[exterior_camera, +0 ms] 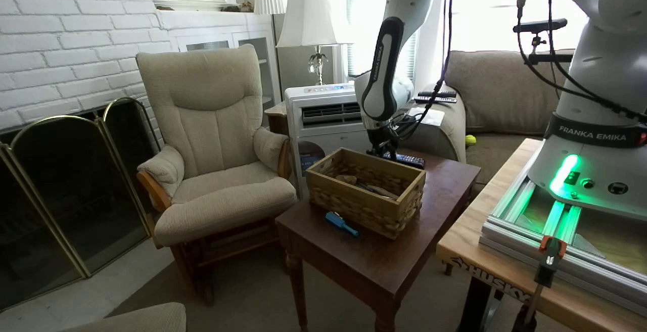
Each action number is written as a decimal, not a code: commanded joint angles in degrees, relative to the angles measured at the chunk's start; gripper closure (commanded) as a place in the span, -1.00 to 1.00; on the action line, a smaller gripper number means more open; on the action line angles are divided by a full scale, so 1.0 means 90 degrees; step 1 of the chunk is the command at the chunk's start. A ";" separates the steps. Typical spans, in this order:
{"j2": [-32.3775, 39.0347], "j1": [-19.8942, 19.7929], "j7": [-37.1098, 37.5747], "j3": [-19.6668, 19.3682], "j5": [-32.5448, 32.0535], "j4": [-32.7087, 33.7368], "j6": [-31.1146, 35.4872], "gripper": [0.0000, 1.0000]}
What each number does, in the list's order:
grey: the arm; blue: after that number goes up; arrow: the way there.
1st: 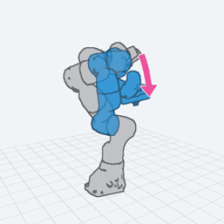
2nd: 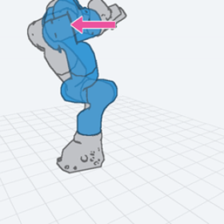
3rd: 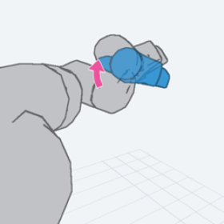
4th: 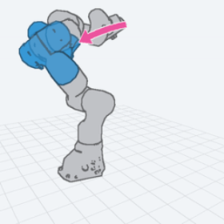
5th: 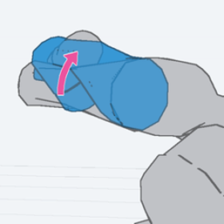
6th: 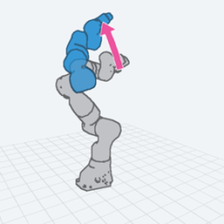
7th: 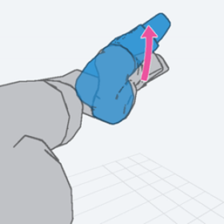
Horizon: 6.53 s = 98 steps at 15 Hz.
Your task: Pile up the three brown objects on the table
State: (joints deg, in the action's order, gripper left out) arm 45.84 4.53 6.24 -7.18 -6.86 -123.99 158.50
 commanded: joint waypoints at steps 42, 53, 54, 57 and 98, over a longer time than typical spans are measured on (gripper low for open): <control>-0.0342 0.0587 0.0287 -0.0711 -0.0215 -0.0199 -0.0554 0.88; -0.0905 0.0324 -0.0009 -0.0574 -0.0166 -0.0468 -0.0542 0.88; -0.0947 0.0306 -0.0023 -0.0553 -0.0163 -0.0500 -0.0540 0.88; -0.1087 0.0219 -0.0058 -0.0450 -0.0110 -0.0596 -0.0545 0.88; -0.0830 -0.0667 0.1497 0.0679 0.2457 -0.0023 -0.0613 0.88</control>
State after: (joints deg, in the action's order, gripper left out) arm 36.31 -2.01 18.66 -0.99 13.27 -126.05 152.19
